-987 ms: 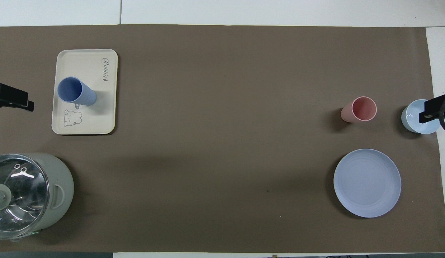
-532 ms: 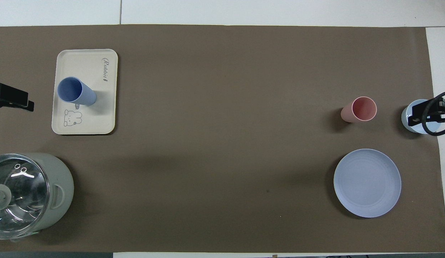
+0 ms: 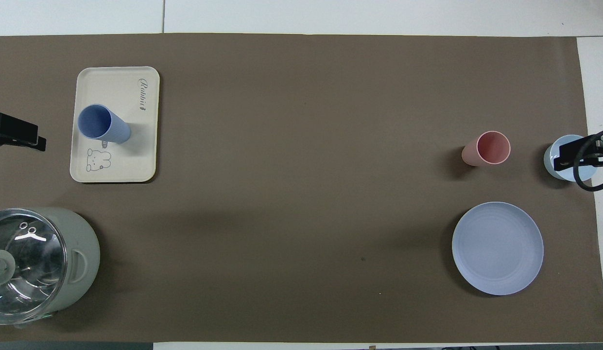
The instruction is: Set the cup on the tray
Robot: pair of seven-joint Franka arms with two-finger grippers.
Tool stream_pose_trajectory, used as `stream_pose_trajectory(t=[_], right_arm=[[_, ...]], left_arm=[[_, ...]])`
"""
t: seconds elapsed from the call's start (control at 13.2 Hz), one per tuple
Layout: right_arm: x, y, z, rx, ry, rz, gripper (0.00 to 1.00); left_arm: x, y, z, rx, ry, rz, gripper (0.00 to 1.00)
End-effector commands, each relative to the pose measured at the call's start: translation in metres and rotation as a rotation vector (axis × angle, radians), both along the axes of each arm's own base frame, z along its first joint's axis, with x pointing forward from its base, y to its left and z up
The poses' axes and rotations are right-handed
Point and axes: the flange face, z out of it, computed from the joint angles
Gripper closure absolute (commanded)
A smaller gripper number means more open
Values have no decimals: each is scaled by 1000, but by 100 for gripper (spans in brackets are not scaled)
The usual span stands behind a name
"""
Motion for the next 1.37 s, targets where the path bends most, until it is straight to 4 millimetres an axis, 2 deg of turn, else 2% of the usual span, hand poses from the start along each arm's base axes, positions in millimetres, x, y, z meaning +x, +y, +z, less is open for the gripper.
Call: stream_pose_trajectory(t=[0.0,0.15,0.38,0.61,1.29], right_arm=[[12,-1,6,-6,-37,26,0],[17,-2,15,-9,-49,27,0],[11,-4,11,-5,-12,25,0],[5,-7,20,0,23,17,0],[6,-6,19,0,21,18,0]], left_arm=[[-6,2,2,-3,10,15,0],[-6,2,2,-3,10,15,0],[-6,2,2,-3,11,15,0],[-6,1,2,-3,10,13,0],[-6,1,2,-3,11,13,0]])
